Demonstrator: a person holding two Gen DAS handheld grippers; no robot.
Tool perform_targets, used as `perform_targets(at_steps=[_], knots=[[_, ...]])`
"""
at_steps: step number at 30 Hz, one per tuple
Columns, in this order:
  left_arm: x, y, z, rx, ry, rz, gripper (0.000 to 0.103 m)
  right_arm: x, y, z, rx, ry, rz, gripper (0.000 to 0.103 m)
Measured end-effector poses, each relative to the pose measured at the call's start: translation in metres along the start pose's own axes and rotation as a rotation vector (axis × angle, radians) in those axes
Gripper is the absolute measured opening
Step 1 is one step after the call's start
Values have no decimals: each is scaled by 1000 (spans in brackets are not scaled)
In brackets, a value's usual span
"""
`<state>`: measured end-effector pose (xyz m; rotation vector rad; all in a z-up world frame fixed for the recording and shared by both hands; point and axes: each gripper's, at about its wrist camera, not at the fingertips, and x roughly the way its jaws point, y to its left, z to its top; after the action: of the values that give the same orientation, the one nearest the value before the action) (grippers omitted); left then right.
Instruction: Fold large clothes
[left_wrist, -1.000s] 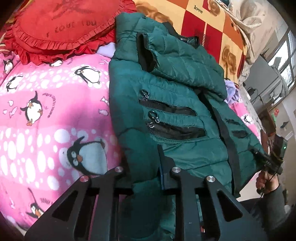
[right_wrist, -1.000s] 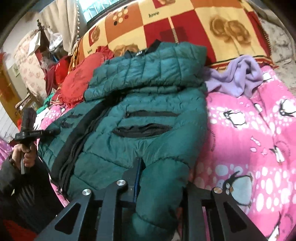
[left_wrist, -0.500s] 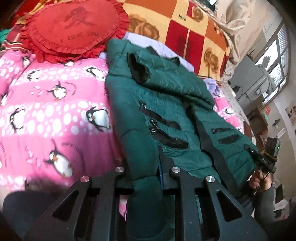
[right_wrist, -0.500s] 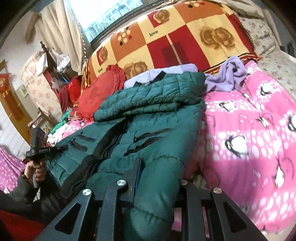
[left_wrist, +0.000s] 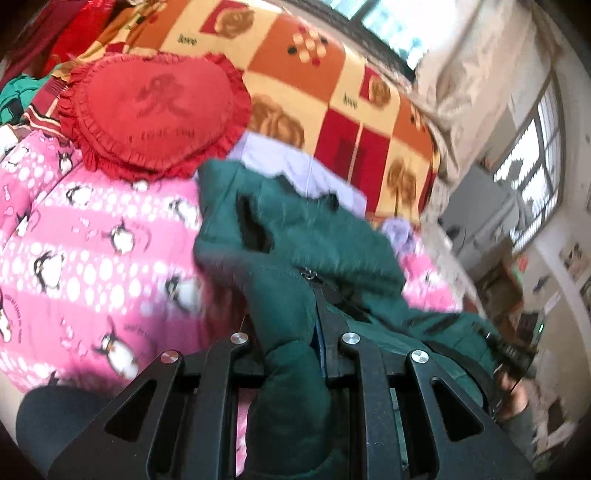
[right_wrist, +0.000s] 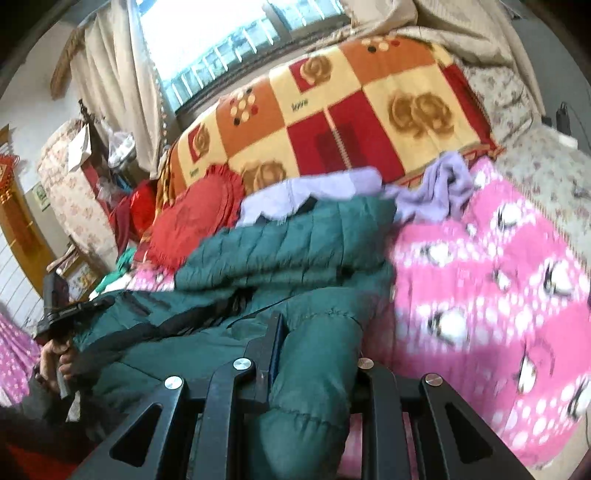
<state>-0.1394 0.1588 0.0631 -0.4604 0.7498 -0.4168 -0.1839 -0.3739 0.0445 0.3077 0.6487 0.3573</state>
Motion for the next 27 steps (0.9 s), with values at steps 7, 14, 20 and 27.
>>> perform_targets(at_steps=[7, 14, 20, 27], knots=[[21, -24, 71, -55, -94, 32, 16, 29, -8, 68, 52, -105, -83, 19], [83, -23, 135, -53, -111, 139, 16, 96, -30, 138, 149, -121, -98, 20], [168, 10, 158, -109, -80, 310, 16, 173, -55, 160, 195, -78, -125, 20], [244, 57, 155, -203, -23, 418, 16, 252, -93, 152, 212, 4, -153, 20]])
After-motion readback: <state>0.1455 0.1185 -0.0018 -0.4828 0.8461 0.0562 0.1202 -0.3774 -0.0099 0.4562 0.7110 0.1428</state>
